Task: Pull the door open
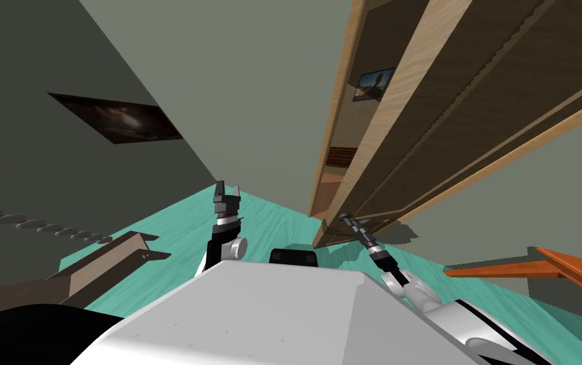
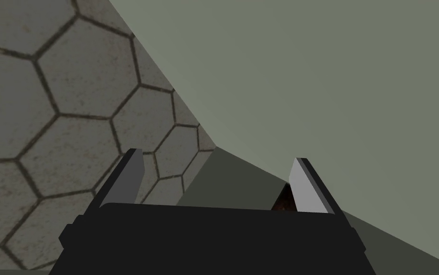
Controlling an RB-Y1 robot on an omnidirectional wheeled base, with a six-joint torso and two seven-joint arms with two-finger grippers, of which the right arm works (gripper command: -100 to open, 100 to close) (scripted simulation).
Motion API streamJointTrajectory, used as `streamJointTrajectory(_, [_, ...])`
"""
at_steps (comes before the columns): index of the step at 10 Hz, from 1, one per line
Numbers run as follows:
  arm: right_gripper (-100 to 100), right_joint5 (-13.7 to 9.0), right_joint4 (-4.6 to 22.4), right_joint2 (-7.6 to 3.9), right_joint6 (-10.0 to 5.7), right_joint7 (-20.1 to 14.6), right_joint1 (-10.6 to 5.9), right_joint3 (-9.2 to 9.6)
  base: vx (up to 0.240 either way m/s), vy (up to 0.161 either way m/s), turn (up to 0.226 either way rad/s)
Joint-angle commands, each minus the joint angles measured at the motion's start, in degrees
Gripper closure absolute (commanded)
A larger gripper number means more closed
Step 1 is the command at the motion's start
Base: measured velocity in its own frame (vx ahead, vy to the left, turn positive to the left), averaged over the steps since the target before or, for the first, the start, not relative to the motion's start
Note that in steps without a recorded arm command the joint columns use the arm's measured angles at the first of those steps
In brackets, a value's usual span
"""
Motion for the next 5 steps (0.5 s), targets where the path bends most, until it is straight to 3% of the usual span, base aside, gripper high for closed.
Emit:
streamJointTrajectory(1, [100, -0.43, 0.35, -0.99, -1.77, -0.31, 0.38, 0.05, -0.084, -0.041, 0.185])
streamJointTrajectory(2, [100, -0.55, 0.51, -1.24, -2.39, -0.43, 0.67, 0.22, -0.152, -0.078, 0.199])
streamJointTrajectory(3, [100, -0.37, 0.48, -0.89, -1.69, -0.49, 0.38, 0.25, -0.058, -0.031, 0.055])
streamJointTrajectory(4, [100, -0.73, 1.16, -1.10, -3.14, -0.62, 0.78, 0.67, -0.143, -0.085, 0.232])
streamJointTrajectory(5, [100, -0.73, 1.16, -1.10, -3.14, -0.62, 0.78, 0.67, -0.183, -0.091, 0.160])
